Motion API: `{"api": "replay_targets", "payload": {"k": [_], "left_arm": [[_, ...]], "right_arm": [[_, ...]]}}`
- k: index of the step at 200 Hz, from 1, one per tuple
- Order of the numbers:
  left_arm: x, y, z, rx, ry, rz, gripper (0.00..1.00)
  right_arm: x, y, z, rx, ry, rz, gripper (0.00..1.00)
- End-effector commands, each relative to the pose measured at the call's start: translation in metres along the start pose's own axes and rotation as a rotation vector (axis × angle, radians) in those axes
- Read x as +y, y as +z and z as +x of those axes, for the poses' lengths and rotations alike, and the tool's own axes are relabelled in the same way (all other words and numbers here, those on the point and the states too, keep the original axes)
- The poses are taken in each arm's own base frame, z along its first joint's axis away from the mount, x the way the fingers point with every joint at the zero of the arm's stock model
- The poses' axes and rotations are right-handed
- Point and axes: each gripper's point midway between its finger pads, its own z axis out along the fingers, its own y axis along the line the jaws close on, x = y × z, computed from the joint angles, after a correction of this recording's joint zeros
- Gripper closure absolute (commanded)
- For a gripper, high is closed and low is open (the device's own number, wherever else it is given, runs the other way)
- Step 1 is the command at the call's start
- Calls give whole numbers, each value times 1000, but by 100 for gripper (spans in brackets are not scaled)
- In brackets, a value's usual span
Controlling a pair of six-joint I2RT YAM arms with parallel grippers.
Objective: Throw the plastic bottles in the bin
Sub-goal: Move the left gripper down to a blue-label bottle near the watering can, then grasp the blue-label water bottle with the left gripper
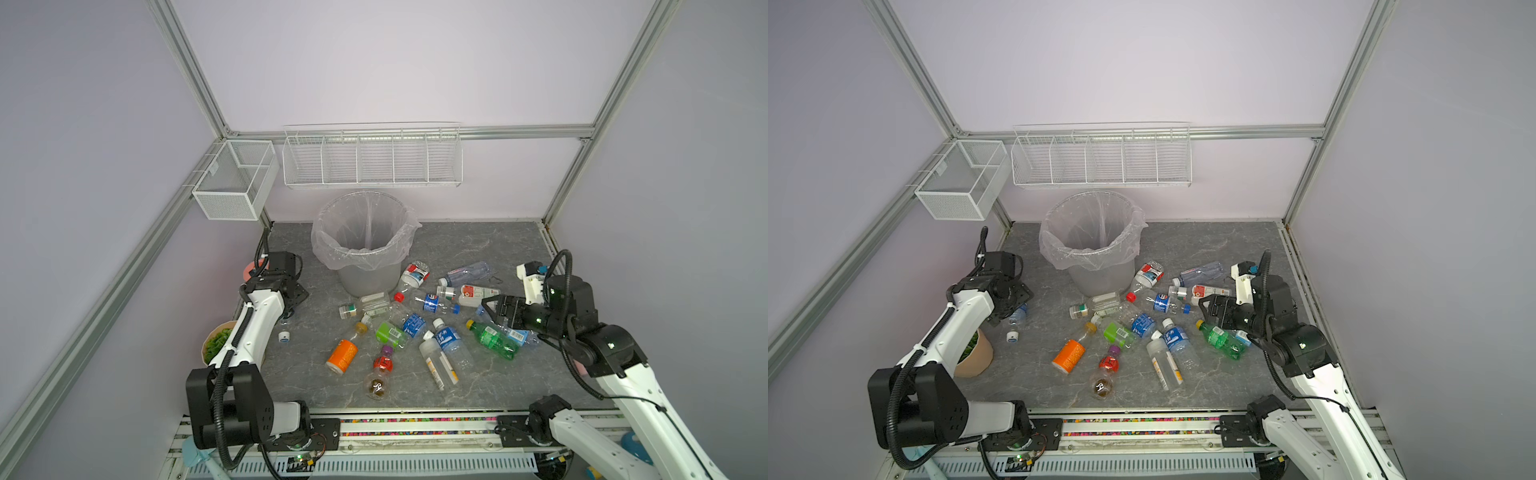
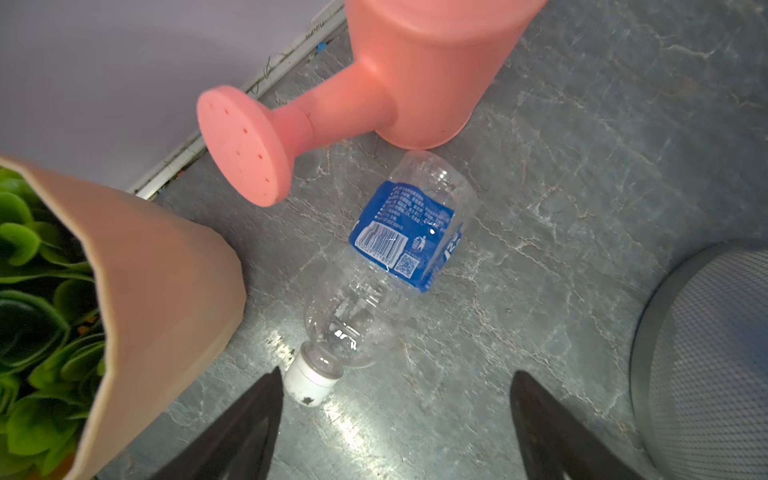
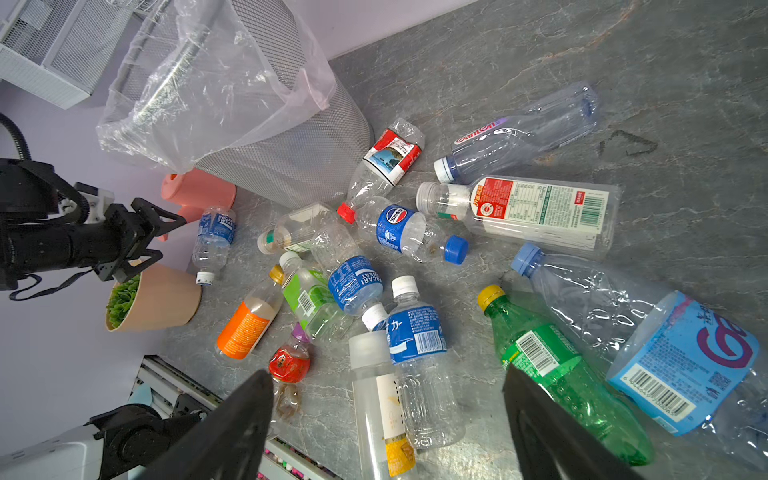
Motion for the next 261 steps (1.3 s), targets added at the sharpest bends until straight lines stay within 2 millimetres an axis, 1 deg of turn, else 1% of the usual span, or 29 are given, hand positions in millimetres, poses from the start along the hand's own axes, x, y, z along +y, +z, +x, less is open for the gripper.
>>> {"api": "replay_targets", "payload": {"k": [1, 20, 54, 73, 86, 105, 126, 160, 174, 189, 202, 216, 233, 243, 261], "left_arm": [[-2, 12, -3, 28, -63, 32, 14], [2, 24, 1, 64, -71, 20, 14], [8, 40, 10, 86, -81, 9, 12], [15, 51, 12, 109, -95, 0, 12], [21, 55, 12, 113, -107, 0, 12], [26, 55, 8, 99, -102, -17, 11], [26, 58, 4, 94, -105, -10, 11], [23, 73, 2, 129, -97, -14, 11], [20, 82, 5, 169, -86, -21, 11], [15, 91, 10, 210, -83, -13, 15], [12, 94, 13, 223, -84, -3, 18], [12, 93, 13, 213, -85, -4, 20], [15, 87, 8, 183, -73, -20, 22], [17, 84, 6, 169, -74, -25, 26], [17, 81, 6, 167, -75, -24, 40]], "right_arm": [[5, -4, -1, 6, 6, -21, 11], [10, -6, -5, -2, 11, -41, 11], [16, -7, -11, -18, 30, -64, 11], [27, -10, -14, -28, 34, -121, 11], [33, -13, -18, -44, 39, -152, 11], [35, -15, -21, -64, 49, -162, 11], [36, -14, -22, -73, 74, -178, 10], [41, -18, -26, -96, 90, -205, 10], [41, -19, -27, -108, 88, -206, 10], [41, -18, -27, -104, 90, -205, 10], [41, -17, -26, -99, 91, -204, 10], [40, -16, -25, -98, 89, -201, 10], [38, -16, -24, -99, 87, -195, 10], [37, -15, -24, -99, 87, -190, 10], [38, -14, -24, -98, 86, -193, 10]]}}
